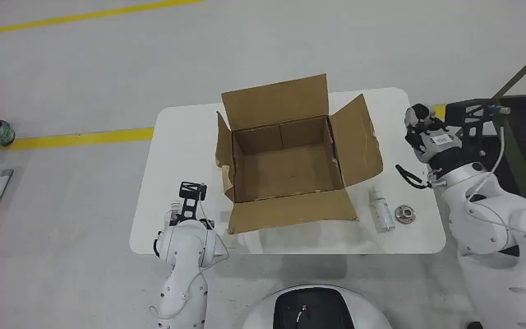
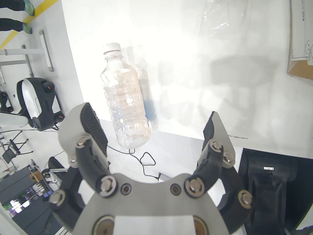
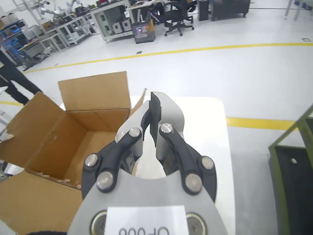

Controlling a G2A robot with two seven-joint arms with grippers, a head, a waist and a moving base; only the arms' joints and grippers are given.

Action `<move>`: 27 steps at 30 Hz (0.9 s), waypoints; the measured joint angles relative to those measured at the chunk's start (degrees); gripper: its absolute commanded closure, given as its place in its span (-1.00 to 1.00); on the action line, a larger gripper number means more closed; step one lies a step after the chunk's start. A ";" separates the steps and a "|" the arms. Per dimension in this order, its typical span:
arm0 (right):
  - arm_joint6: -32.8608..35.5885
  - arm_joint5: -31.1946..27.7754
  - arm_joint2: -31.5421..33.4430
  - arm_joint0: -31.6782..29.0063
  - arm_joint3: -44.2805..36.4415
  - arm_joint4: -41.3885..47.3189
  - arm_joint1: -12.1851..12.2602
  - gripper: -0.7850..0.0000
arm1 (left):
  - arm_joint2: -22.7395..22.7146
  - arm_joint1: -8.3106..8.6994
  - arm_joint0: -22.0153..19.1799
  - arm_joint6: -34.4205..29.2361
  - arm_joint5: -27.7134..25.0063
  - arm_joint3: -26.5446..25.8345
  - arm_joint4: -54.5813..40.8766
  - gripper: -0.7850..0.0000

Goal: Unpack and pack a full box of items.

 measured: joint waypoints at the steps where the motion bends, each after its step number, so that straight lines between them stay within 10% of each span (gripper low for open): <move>1: -0.15 -0.05 -0.98 0.44 0.64 0.29 -0.05 1.00 | -0.16 0.02 -0.07 0.40 0.13 -0.43 0.19 -1.00; 3: -0.54 0.19 -2.83 1.16 2.15 1.17 -0.16 1.00 | -0.66 0.05 -0.43 0.75 0.66 -1.68 0.13 0.55; 4: -0.62 0.32 -3.51 1.35 2.73 1.72 -0.22 1.00 | -1.01 0.06 -0.75 0.74 0.98 -2.45 0.03 1.00; 16: 1.48 1.37 -8.06 2.67 6.83 3.65 -0.25 1.00 | -6.16 -0.14 -10.36 -2.57 4.60 -11.64 -9.95 1.00; 27: 2.92 1.83 -11.65 4.02 9.81 3.25 -0.23 1.00 | 0.69 -1.40 -20.95 -4.36 7.68 -9.39 -34.77 1.00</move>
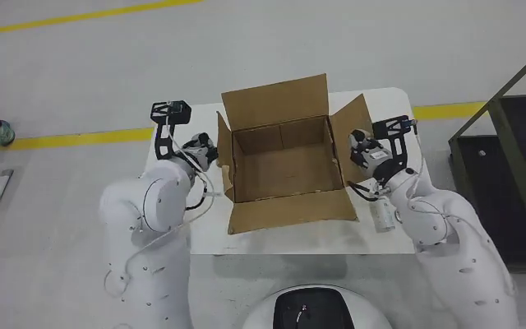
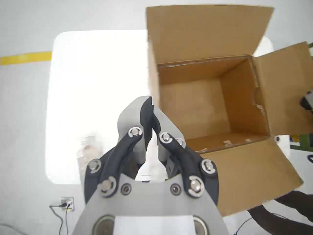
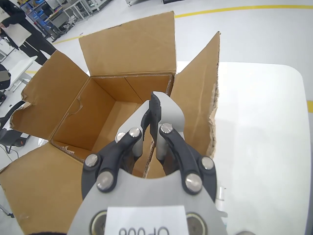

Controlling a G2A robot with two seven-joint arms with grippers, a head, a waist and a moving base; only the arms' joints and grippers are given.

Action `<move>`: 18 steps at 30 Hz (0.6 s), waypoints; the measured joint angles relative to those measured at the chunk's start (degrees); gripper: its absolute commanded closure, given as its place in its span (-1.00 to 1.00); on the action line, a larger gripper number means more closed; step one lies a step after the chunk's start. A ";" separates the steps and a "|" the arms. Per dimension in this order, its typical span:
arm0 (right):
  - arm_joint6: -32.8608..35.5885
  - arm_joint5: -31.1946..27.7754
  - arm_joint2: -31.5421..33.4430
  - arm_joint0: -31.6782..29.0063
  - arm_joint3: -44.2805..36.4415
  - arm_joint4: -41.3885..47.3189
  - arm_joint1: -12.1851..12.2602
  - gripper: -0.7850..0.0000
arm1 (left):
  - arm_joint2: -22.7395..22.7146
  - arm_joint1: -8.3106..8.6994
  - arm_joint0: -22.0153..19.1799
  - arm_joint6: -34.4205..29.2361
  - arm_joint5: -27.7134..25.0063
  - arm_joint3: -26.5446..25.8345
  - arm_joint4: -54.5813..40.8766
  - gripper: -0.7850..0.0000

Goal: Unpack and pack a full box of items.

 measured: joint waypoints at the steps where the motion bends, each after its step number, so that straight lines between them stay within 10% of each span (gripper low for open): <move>1: 0.01 0.04 -0.08 0.02 0.00 -0.02 0.02 1.00 | 0.65 -0.02 -0.19 0.42 -0.24 0.28 -1.11 1.00; 18: 0.51 0.53 0.11 -0.86 0.00 0.00 0.54 1.00 | 3.54 1.18 1.52 3.48 -0.70 8.88 6.30 1.00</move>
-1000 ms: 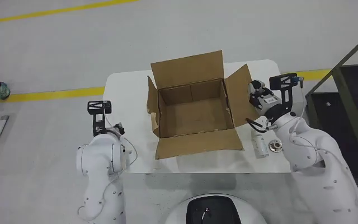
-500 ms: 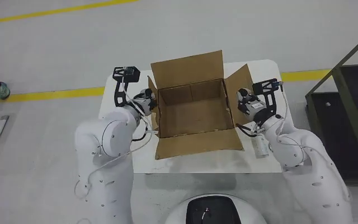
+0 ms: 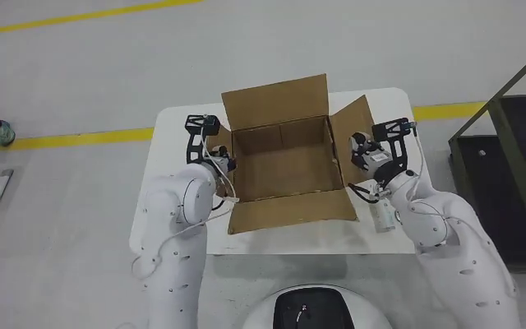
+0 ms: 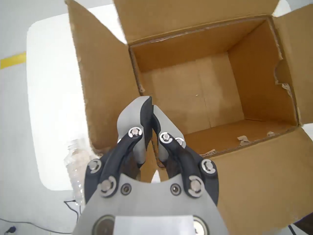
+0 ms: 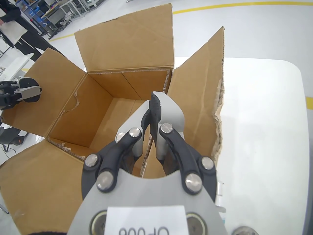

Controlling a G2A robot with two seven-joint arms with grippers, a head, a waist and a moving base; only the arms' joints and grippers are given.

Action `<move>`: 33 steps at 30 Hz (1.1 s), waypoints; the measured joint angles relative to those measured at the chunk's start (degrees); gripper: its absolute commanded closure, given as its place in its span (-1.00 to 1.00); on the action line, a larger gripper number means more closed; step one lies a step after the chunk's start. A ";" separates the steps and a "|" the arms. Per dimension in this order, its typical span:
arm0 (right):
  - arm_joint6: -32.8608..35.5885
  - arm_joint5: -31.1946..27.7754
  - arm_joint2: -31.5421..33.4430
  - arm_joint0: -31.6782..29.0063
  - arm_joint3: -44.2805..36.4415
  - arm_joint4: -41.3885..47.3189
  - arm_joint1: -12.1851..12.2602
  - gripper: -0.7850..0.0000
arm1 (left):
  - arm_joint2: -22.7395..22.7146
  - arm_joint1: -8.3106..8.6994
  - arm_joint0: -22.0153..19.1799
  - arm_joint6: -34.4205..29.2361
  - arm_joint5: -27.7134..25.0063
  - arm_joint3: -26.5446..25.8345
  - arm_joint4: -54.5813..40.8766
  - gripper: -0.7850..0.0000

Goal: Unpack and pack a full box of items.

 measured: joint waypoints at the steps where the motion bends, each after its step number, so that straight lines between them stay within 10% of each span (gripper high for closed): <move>1: 0.13 0.07 0.00 -0.08 0.11 -0.03 0.03 1.00 | -0.56 0.09 -0.07 -0.23 0.14 0.05 0.15 1.00; 33: 0.50 5.60 -0.08 -0.37 1.90 1.34 0.42 1.00 | -1.40 1.31 2.60 2.73 2.84 4.00 7.51 1.00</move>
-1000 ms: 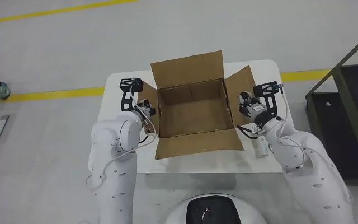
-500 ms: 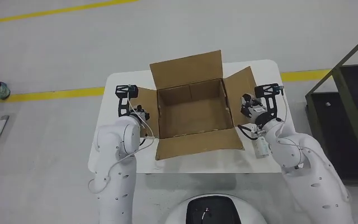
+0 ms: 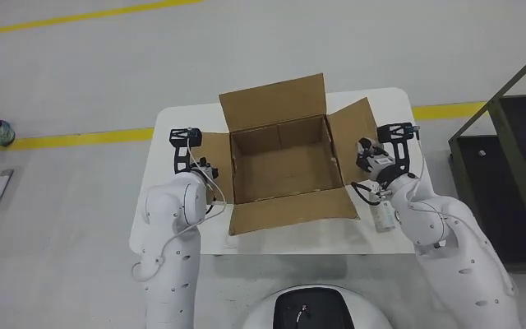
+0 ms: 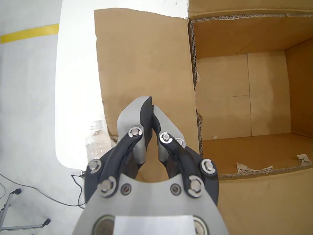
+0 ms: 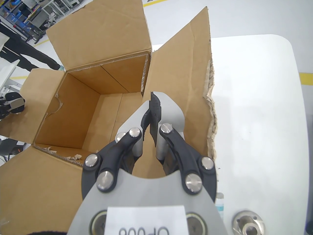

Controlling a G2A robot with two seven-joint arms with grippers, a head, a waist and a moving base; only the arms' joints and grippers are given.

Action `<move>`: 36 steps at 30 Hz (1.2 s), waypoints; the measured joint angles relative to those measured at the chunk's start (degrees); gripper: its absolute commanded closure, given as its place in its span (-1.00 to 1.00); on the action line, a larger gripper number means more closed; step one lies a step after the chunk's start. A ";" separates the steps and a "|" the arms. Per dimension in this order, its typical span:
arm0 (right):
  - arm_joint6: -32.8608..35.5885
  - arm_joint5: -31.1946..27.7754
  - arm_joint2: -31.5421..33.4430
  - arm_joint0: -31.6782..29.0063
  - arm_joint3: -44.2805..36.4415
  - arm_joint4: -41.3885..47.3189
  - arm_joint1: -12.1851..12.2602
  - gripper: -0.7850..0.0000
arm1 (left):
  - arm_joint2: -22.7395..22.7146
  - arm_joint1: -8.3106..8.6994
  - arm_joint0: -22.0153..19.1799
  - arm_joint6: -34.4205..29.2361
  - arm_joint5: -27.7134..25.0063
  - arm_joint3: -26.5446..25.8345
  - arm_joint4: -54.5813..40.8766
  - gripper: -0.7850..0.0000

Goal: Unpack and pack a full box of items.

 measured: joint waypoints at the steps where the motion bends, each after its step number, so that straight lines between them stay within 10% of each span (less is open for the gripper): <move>1: 0.00 0.04 0.00 -0.03 0.04 0.13 0.01 1.00 | 0.05 0.01 -0.11 0.31 0.02 0.51 0.09 1.00; 6: -0.04 0.13 -0.09 -0.05 0.19 0.65 0.07 1.00 | 0.48 0.03 -0.60 1.23 0.54 2.06 0.45 1.00; 7: -0.02 0.12 -0.09 -0.02 0.22 0.73 0.08 1.00 | 0.50 0.04 -0.66 1.23 0.62 2.05 0.45 0.74; 9: -0.05 0.13 -0.09 0.16 0.23 0.94 0.10 1.00 | 0.27 0.05 -0.90 1.17 0.70 1.70 -0.16 -0.63; 11: -0.20 0.18 -0.03 0.51 0.03 1.43 0.11 1.00 | -0.46 0.09 -1.49 1.36 0.31 0.94 -1.91 -1.00; 22: -1.29 -0.99 -0.30 2.99 -0.96 4.67 0.09 1.00 | -6.69 1.14 -3.96 -0.68 -4.42 -7.20 -7.12 -1.00; 36: -3.74 -4.05 -1.31 3.97 -0.15 10.91 -0.02 1.00 | -17.31 3.96 3.11 -8.31 -18.23 -11.09 -5.78 -1.00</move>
